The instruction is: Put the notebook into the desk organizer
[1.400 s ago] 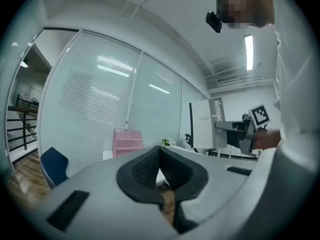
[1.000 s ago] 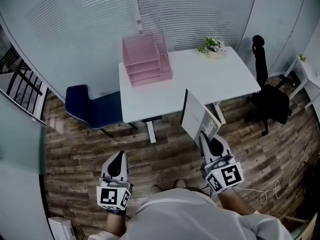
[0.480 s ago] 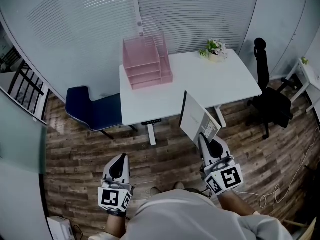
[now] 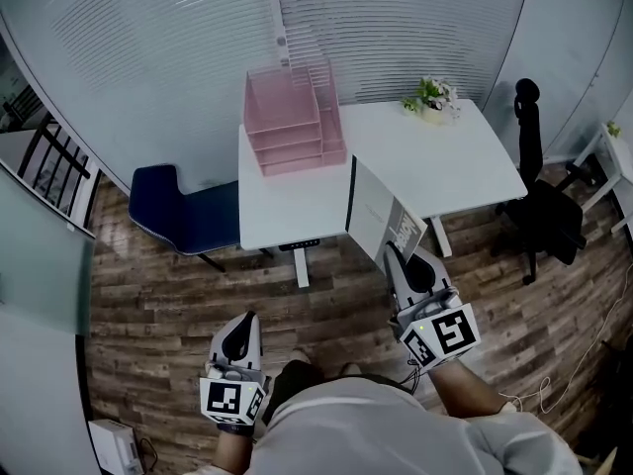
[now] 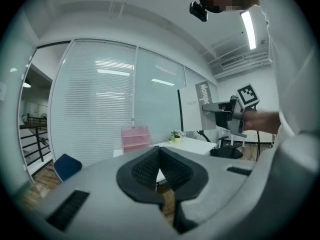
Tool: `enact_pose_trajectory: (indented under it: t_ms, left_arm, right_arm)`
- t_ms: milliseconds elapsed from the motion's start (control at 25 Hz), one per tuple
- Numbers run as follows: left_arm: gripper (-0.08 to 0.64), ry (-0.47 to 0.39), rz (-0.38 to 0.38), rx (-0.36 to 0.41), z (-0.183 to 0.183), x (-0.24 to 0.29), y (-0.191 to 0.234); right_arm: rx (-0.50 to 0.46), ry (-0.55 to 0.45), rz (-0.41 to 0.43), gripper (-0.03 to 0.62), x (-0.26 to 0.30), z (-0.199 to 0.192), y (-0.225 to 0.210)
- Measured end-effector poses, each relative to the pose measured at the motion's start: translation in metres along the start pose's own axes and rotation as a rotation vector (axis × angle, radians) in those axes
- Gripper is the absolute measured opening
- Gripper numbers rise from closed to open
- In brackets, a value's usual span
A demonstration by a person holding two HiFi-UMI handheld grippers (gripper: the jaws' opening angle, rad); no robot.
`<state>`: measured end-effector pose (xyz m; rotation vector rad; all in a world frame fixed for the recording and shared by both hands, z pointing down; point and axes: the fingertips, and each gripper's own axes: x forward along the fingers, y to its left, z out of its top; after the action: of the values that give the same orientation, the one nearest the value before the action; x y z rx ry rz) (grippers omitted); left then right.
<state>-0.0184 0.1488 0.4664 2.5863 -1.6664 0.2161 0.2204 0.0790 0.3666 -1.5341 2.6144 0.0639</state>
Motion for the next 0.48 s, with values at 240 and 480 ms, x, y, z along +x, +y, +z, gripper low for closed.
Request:
enact_pose_trajectory:
  t_ms: [240, 480]
  left_arm:
    - [0.008, 0.007, -0.015, -0.046, -0.016, 0.042, 0.039]
    - [0.008, 0.008, -0.087, -0.087, -0.026, 0.120, 0.106]
  right_arm:
    - [-0.014, -0.012, 0.022, 0.018, 0.081, 0.004, -0.010]
    - [-0.033, 0.034, 0.022, 0.018, 0.192, -0.010, -0.017]
